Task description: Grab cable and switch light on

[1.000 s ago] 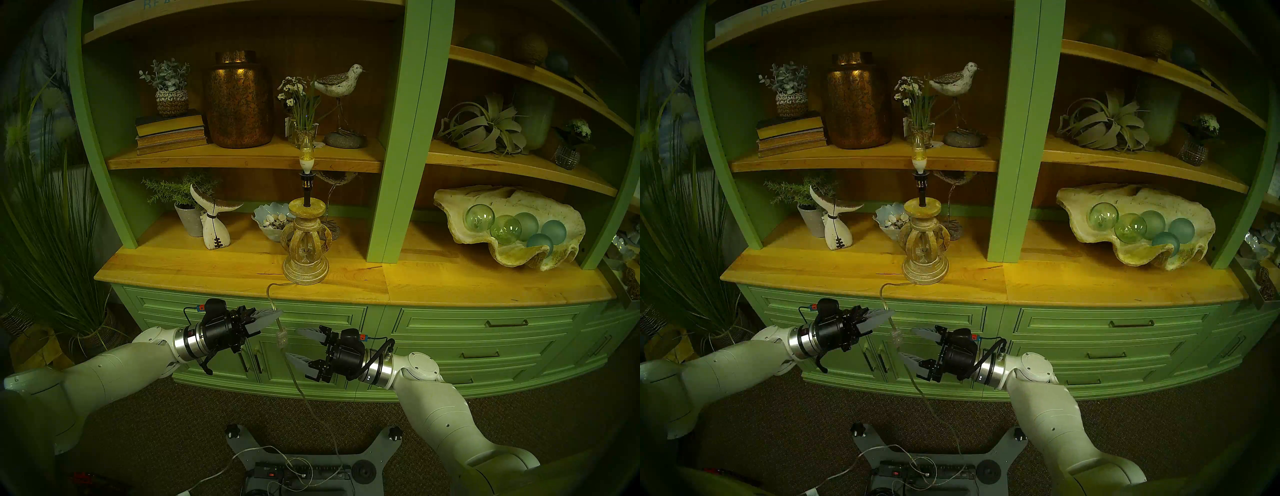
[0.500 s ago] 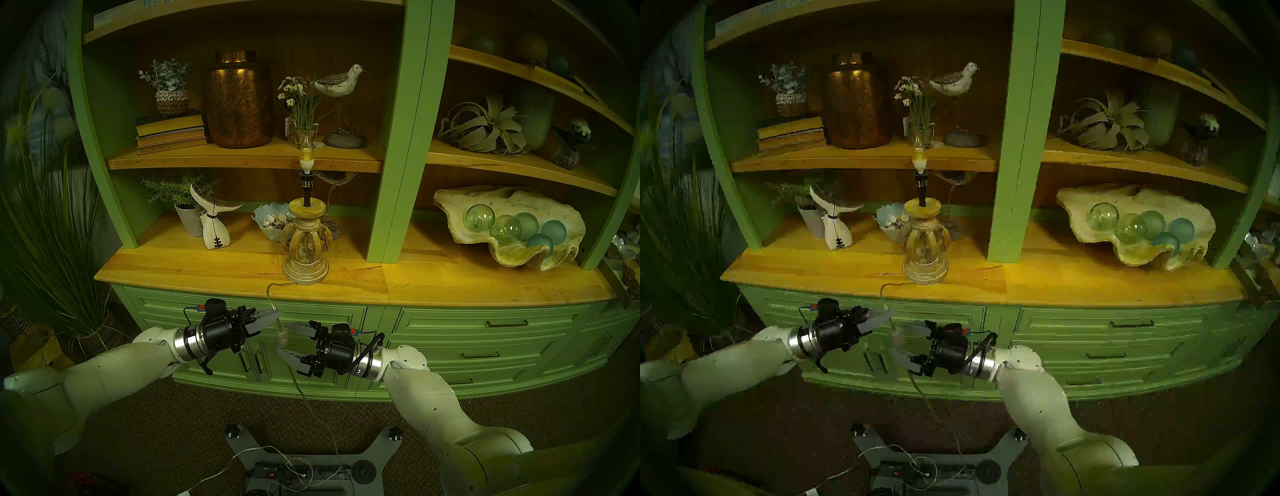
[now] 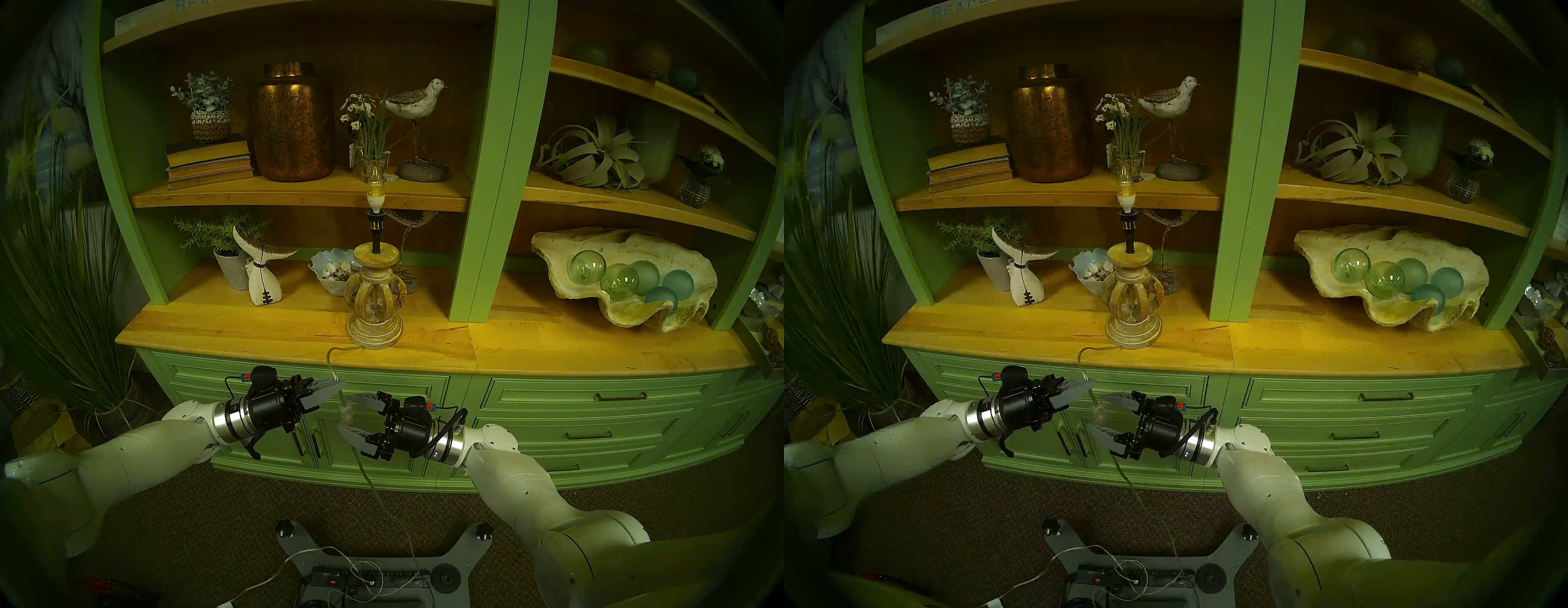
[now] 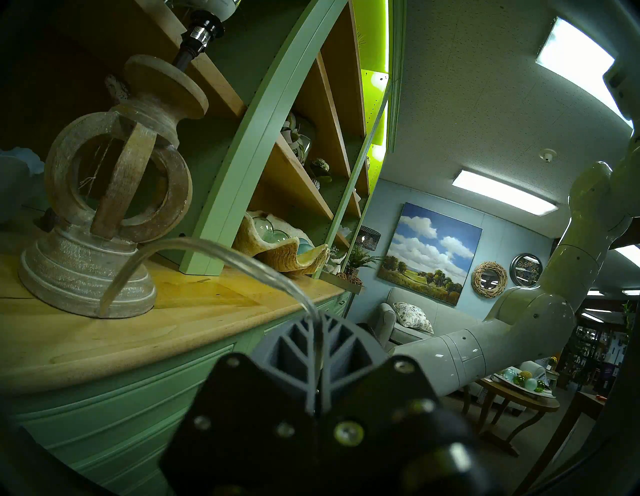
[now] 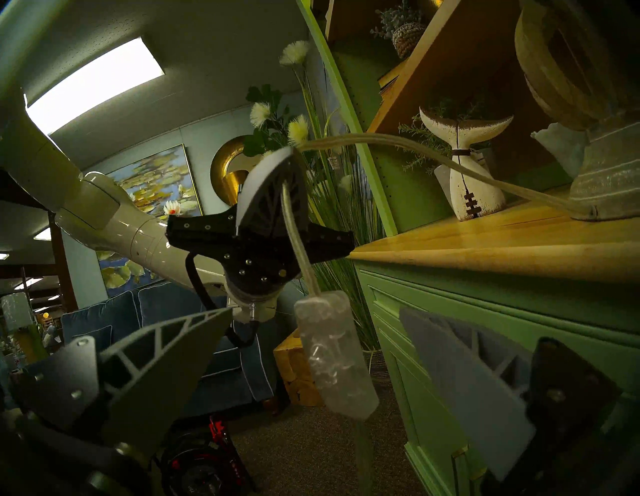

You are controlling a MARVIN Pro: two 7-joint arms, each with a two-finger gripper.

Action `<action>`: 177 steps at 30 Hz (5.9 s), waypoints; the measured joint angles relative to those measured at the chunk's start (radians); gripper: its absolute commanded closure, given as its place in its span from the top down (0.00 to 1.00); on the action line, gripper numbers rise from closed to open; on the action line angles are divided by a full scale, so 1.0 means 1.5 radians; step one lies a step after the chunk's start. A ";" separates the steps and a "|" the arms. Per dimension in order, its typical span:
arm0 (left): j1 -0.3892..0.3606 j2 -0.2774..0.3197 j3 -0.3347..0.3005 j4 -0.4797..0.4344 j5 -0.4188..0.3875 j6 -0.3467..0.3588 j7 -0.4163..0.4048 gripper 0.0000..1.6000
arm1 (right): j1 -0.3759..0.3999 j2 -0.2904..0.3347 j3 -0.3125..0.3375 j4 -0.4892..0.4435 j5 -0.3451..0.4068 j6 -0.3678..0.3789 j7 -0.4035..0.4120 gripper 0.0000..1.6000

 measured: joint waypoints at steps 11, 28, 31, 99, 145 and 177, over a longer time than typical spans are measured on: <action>0.000 0.000 0.000 0.000 0.000 0.000 0.000 0.00 | 0.020 -0.002 -0.031 0.018 0.011 -0.014 -0.015 0.99; 0.000 0.000 0.000 0.000 0.000 0.000 0.000 0.00 | 0.023 0.022 -0.093 0.017 0.054 -0.016 -0.016 0.31; 0.000 0.000 0.000 0.000 0.000 0.000 0.000 0.00 | 0.023 0.025 -0.102 0.017 0.062 -0.021 -0.020 0.29; 0.001 0.000 0.000 0.000 0.002 0.000 0.001 0.00 | -0.319 0.157 -0.155 -0.328 0.237 -0.322 -0.327 1.00; 0.075 0.079 -0.012 0.033 0.084 -0.172 0.254 1.00 | -0.529 0.185 0.011 -0.650 0.081 -0.381 -0.396 1.00; 0.209 0.214 -0.026 -0.291 0.045 -0.262 0.462 1.00 | -0.542 0.114 0.102 -0.620 -0.011 -0.381 -0.468 1.00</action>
